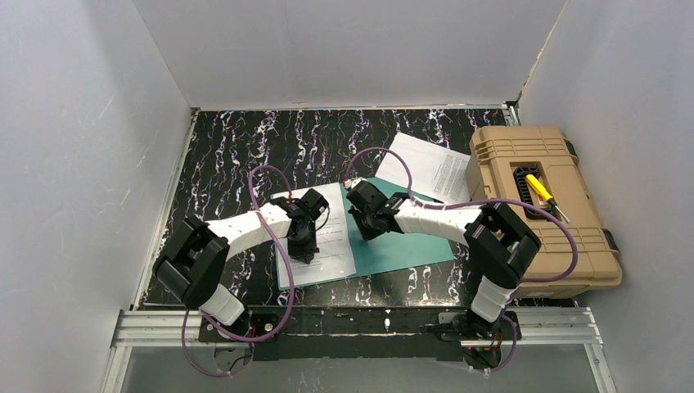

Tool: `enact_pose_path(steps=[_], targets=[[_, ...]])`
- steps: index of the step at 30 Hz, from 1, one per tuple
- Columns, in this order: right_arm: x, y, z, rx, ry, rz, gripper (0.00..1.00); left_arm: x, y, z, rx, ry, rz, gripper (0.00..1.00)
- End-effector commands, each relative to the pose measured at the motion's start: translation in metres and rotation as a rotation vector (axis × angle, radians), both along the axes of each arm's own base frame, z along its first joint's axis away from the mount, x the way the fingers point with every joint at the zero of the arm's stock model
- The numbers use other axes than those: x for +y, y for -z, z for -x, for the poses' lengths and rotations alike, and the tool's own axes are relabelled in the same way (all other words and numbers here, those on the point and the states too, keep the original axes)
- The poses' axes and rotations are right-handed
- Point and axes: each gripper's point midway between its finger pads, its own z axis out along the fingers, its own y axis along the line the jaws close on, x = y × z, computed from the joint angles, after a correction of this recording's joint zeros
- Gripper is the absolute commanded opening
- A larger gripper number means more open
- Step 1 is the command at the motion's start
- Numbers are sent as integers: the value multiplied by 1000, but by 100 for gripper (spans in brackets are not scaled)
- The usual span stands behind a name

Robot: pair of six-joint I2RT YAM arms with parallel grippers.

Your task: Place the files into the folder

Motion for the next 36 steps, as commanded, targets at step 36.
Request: enact_pose_path(steps=[36], targets=[[-75, 55, 30, 6, 37, 388, 1, 6, 16, 6, 35, -42, -43, 0]])
